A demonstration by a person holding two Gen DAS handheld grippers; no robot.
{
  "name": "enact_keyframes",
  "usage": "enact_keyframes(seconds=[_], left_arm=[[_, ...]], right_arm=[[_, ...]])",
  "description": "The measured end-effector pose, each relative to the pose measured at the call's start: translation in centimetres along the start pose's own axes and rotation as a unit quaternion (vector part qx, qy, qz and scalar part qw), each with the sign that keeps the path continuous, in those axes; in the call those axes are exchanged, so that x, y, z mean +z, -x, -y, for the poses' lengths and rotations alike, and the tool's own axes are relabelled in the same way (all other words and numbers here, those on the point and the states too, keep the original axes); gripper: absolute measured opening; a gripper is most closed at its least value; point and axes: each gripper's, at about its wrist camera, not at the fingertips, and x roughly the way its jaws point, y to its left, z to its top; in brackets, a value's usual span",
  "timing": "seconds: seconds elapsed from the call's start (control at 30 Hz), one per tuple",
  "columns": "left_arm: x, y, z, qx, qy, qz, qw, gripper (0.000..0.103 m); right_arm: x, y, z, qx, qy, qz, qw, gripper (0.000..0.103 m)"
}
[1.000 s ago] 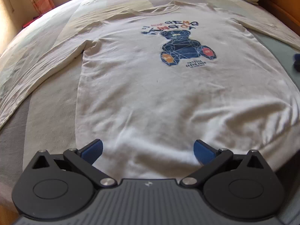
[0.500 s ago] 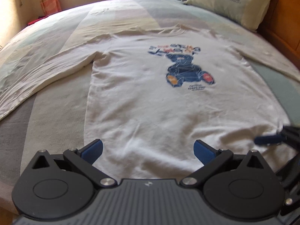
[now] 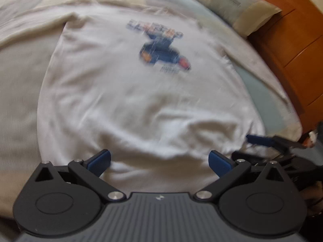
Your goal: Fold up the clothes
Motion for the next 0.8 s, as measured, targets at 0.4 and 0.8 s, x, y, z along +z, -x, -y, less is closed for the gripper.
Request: enact_keyframes(seconds=[0.4, 0.8], left_arm=[[2.4, 1.1, 1.4, 0.052, -0.059, 0.019, 0.9968, 0.102], [1.5, -2.1, 1.3, 0.061, -0.104, -0.005, 0.9927, 0.102]], right_arm=[[-1.2, 0.3, -0.2, -0.010, 0.018, 0.024, 1.000, 0.103], [-1.4, 0.7, -0.8, -0.022, 0.045, 0.017, 0.999, 0.103]])
